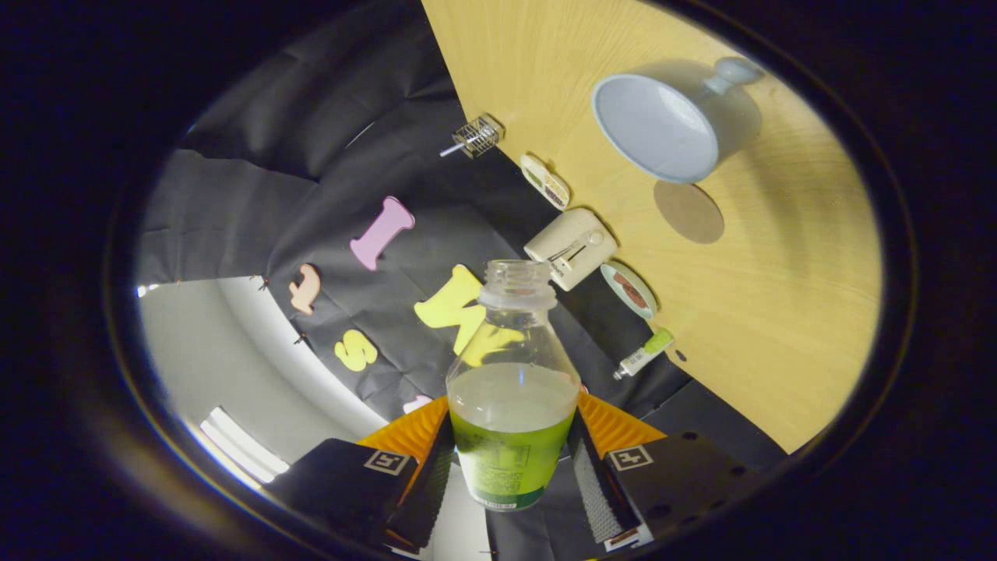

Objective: Take the bottle from table, then pour the juice into the cup, finally place the bottle on the coaster

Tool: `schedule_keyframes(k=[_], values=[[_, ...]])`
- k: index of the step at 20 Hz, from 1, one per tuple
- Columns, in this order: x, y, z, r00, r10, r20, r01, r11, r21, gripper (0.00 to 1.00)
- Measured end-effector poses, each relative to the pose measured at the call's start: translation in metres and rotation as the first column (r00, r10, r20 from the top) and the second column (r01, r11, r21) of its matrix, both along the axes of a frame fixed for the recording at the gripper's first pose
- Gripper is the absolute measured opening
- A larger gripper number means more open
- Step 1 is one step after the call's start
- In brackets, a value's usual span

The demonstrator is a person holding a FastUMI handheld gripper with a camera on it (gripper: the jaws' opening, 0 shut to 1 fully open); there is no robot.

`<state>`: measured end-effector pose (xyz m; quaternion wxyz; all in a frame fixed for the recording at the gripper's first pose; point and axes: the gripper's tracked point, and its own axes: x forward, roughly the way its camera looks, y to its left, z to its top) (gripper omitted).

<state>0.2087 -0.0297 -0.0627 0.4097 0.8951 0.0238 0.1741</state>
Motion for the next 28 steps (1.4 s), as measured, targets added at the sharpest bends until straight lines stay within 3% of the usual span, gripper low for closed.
schedule_keyframes(k=[7, 18, 23, 28], values=[[-0.005, -0.008, 0.014, 1.0, 0.002, 0.01, -0.002, 1.0, 0.014, 0.77], [0.004, -0.009, -0.006, 1.0, -0.02, -0.018, 0.02, 1.0, -0.005, 0.77], [0.01, 0.007, -0.008, 0.999, -0.051, -0.013, 0.047, 0.979, -0.2, 0.77], [0.008, 0.028, -0.011, 0.998, -0.065, -0.024, 0.045, 0.872, -0.488, 0.77]])
